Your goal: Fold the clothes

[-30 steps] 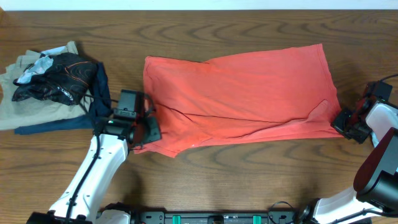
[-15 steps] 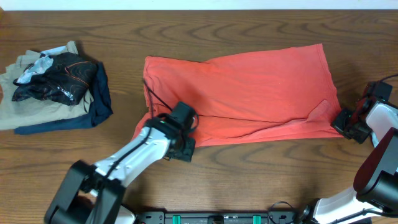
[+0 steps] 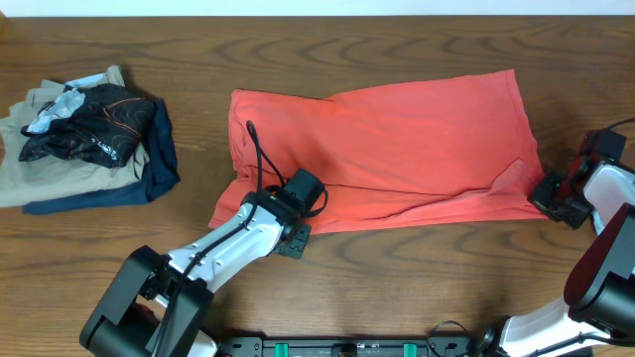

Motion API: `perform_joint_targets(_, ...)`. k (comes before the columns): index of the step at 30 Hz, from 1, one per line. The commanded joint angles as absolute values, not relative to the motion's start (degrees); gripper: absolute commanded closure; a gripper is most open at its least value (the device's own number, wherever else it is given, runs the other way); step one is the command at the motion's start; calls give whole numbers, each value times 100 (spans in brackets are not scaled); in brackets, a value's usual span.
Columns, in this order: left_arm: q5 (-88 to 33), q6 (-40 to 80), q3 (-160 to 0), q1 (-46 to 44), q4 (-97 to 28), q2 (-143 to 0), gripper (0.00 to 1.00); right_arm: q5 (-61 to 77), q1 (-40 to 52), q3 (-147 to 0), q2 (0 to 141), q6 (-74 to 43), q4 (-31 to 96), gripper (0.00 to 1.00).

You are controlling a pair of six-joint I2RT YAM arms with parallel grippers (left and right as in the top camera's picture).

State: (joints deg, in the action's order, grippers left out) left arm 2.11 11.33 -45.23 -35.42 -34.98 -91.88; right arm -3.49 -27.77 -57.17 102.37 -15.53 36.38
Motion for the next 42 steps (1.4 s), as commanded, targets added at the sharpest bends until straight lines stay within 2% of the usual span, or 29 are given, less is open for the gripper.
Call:
perform_joint_targets(1, 395, 1140, -4901, -3544, -3708, -8956, 94, -447, -2853, -5577, 10328, -1627, 3660, 99)
perform_joint_targets(5, 576, 1118, -5452, -3516, -3682, -8521, 93, -447, -2853, -5577, 10328, -1627, 3660, 99)
perform_joint_targets(11, 996, 1120, -5992, -3164, -2735, -8191, 93, -360, -2853, -5577, 10328, -1627, 3616, 99)
perform_joint_targets(12, 969, 1144, -5992, -3100, -2633, -8206, 88, -255, -2853, -5577, 10328, -1625, 3577, 96)
perform_joint_targets(15, 969, 1144, -5990, -2963, -2622, -8361, 87, -97, -2853, -5583, 10328, -1625, 3531, 88)
perform_joint_targets(16, 969, 1170, -5990, -2915, -2689, -8442, 83, -102, -2853, -5583, 10328, -1625, 3533, 88)
perform_joint_targets(17, 967, 1203, -5990, -2884, -2757, -8517, 63, -104, -2853, -5583, 10328, -1623, 3533, 88)
perform_joint_targets(18, 967, 1288, -5990, -2862, -2864, -8597, 53, -104, -2853, -5583, 10328, -1623, 3533, 88)
perform_joint_targets(24, 965, 1498, -5988, -2869, -3500, -8914, 53, 32, -2853, -5769, 10287, -1625, 3638, 87)
perform_joint_targets(30, 945, 1885, -5902, -2869, -3852, -8971, 53, 469, -2842, -6772, 10167, -1459, 4268, 82)
perform_joint_targets(34, 921, 1964, -5767, -2869, -3701, -9004, 54, 801, -2808, -7255, 10167, -1210, 4510, 78)
perform_joint_targets(42, 513, 1964, -5408, -2869, -2825, -9048, 53, 797, -2587, -7089, 10276, -1194, 4416, 73)
